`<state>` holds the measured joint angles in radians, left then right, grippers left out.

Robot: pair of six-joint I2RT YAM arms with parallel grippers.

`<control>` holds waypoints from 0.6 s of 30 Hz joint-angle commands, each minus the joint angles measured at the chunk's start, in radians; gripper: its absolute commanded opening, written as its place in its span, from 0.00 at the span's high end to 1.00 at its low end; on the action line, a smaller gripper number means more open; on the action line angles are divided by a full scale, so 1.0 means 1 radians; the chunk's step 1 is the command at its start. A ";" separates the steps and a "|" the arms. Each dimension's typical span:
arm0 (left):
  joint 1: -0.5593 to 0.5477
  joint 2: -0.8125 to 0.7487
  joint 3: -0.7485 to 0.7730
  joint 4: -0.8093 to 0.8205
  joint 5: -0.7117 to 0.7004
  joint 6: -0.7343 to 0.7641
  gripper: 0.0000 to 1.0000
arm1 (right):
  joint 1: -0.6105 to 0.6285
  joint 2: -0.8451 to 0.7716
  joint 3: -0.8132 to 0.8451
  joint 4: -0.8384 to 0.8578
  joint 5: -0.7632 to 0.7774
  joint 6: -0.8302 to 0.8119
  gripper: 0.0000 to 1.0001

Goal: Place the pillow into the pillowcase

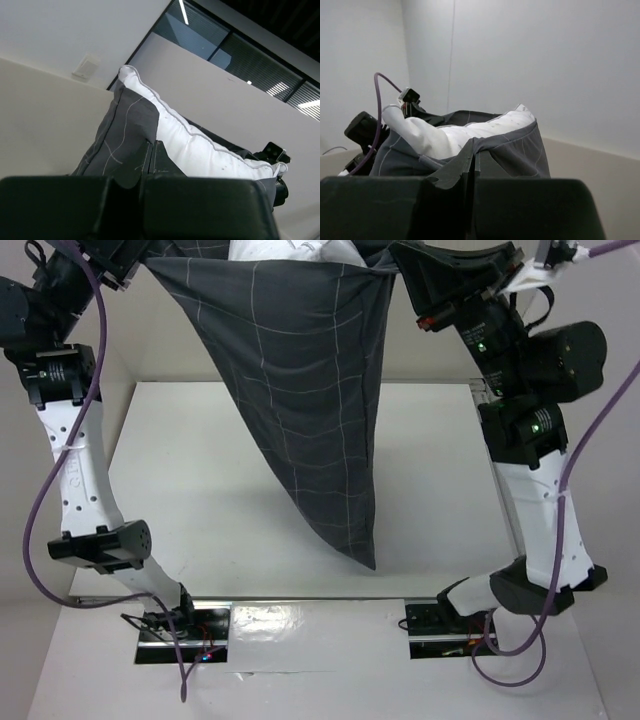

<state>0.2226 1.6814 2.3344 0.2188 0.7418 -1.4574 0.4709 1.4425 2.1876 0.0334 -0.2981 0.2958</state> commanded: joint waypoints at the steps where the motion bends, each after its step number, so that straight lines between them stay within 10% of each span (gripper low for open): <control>1: -0.009 -0.090 -0.053 0.152 -0.101 0.005 1.00 | -0.014 -0.117 -0.070 0.233 0.075 -0.078 1.00; 8: -0.212 -0.189 -0.472 0.175 -0.081 0.150 1.00 | -0.014 -0.108 -0.405 0.120 0.051 -0.023 1.00; 14: -0.152 0.065 0.125 0.130 -0.032 0.038 1.00 | -0.023 0.090 0.276 0.028 0.016 -0.090 1.00; 18: -0.083 -0.019 0.121 0.220 -0.090 -0.023 1.00 | -0.023 -0.051 0.033 0.262 0.025 -0.080 1.00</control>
<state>0.1040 1.8336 2.4031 0.2222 0.7128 -1.4189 0.4503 1.5902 2.2463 -0.0311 -0.2775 0.2371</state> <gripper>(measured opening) 0.040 0.011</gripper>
